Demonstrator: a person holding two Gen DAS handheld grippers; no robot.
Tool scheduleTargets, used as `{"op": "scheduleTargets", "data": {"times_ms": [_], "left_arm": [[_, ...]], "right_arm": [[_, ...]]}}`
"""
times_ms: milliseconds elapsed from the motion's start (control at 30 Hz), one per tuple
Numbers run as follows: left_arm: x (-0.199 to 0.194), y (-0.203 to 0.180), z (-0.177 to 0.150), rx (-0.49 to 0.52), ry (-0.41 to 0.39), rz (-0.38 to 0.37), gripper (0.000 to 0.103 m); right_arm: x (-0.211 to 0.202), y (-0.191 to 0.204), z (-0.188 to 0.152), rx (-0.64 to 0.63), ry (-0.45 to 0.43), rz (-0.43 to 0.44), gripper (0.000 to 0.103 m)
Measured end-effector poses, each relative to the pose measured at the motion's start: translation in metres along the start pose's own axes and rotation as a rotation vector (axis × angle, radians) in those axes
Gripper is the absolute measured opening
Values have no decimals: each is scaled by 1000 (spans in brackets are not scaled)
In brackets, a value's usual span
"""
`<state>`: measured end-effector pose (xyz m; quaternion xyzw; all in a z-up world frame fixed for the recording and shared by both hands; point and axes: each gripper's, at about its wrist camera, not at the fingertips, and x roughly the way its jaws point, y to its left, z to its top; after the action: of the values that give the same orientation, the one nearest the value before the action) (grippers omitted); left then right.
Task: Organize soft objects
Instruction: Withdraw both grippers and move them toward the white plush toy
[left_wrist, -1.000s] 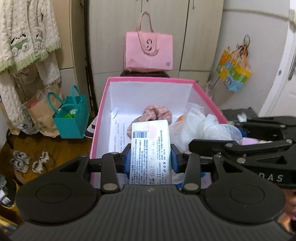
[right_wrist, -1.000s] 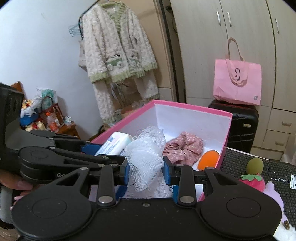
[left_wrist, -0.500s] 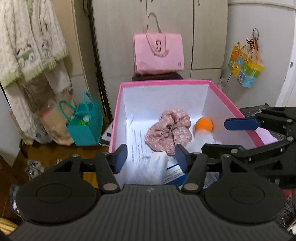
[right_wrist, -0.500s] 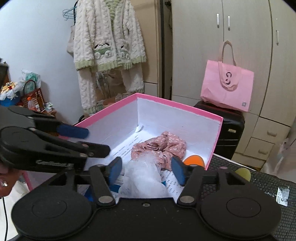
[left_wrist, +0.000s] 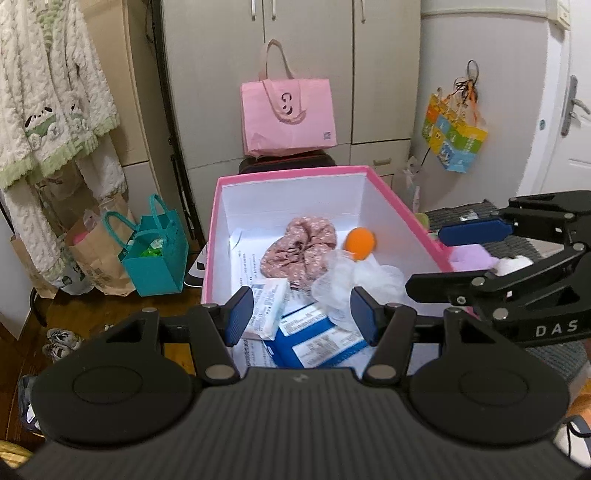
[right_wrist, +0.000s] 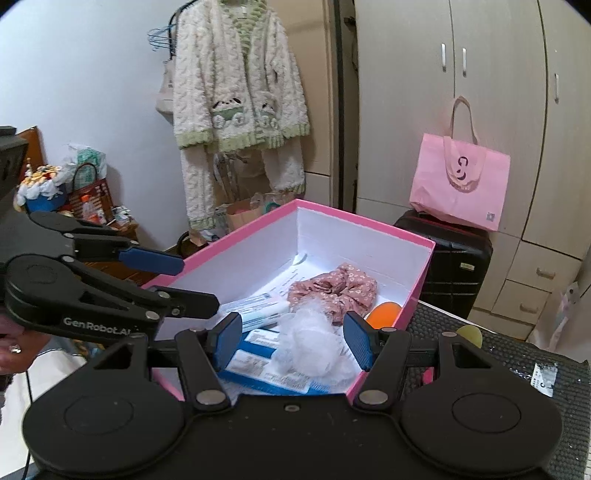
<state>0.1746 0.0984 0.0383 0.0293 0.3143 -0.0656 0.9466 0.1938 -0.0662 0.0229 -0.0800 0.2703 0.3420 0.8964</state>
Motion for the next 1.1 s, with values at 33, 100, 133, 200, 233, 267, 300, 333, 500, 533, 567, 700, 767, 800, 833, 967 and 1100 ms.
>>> {"op": "scheduleTargets", "data": {"times_ms": [33,100,133,200,233,267,300,333,500,533,567,700,767,800,833,967,1100], "left_arm": [[-6,-3,-1,6,-12,-1,57],[-20,-9,-3,17,-39,-6,58],[-27,-13,-4,25,-50,-11,58],[-39,-19,-6,41,-65,-23,59],[-44,-21,-6,50,-69,-29,60],[-49,-24,-7,59,-73,-38,61],[-53,-27,-7,68,-73,-49,62],[-57,-29,-8,73,-69,-61,62],[-69,-39,-15,90,-52,-89,63],[-71,-40,-16,93,-52,-88,64],[-74,-42,-17,96,-51,-88,65],[-83,-44,-22,93,-47,-113,75],[-89,-46,-25,96,-47,-131,78],[-92,-48,-26,99,-47,-136,80],[-94,-50,-27,103,-48,-140,84],[-101,-59,-34,125,-59,-170,95],[-97,-72,-41,148,-28,-220,98]], "right_arm": [[-6,2,-1,-4,-2,5,68],[-18,5,-2,-26,-10,9,73],[-25,7,-4,-35,-21,7,74],[-36,10,-6,-49,-33,6,74],[-42,10,-7,-52,-38,10,74],[-47,11,-7,-54,-41,17,75],[-53,12,-8,-56,-43,27,75],[-58,12,-8,-58,-45,36,75],[-85,19,-12,-81,-62,53,76],[-91,20,-13,-86,-68,56,77],[-95,20,-14,-89,-71,59,77],[-110,21,-21,-103,-73,70,77],[-118,22,-26,-104,-72,69,77],[-121,21,-28,-106,-74,69,77],[-125,21,-30,-108,-76,70,78],[-136,20,-42,-115,-79,88,81],[-143,16,-56,-106,-67,70,84]]}}
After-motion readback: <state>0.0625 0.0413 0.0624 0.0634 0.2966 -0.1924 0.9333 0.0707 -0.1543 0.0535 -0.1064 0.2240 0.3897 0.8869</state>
